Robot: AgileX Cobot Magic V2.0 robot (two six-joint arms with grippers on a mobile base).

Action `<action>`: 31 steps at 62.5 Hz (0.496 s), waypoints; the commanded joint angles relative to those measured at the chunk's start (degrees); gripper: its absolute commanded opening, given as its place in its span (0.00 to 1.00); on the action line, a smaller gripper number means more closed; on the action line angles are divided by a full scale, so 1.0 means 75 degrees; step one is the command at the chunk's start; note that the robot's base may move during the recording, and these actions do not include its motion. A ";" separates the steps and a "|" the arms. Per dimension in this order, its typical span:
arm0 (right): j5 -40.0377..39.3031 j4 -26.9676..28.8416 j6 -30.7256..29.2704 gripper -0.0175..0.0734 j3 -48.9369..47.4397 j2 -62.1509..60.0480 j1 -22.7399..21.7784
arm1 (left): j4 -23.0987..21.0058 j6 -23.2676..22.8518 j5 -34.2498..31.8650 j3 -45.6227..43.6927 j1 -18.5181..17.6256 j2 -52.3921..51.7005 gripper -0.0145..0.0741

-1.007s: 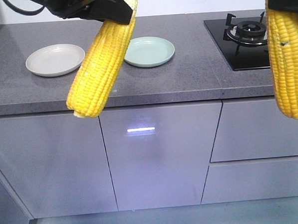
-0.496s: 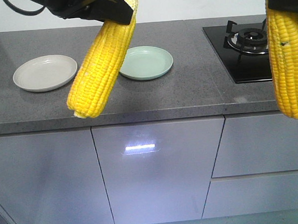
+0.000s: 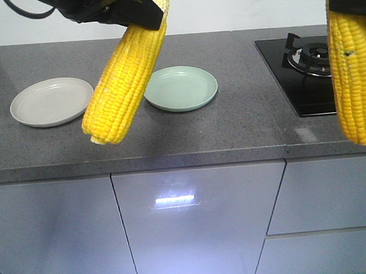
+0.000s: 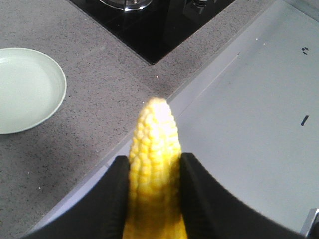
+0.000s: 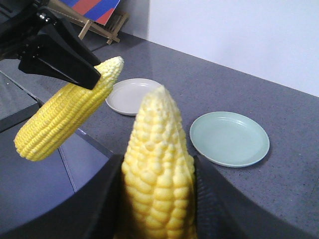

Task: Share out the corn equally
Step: 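Drive the base toward the counter with the two empty plates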

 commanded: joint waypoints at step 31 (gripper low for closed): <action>-0.0392 0.0356 0.0011 0.19 -0.0191 -0.0073 -0.0054 | -0.0245 -0.0040 -0.0151 -0.0158 -0.0011 -0.0351 0.16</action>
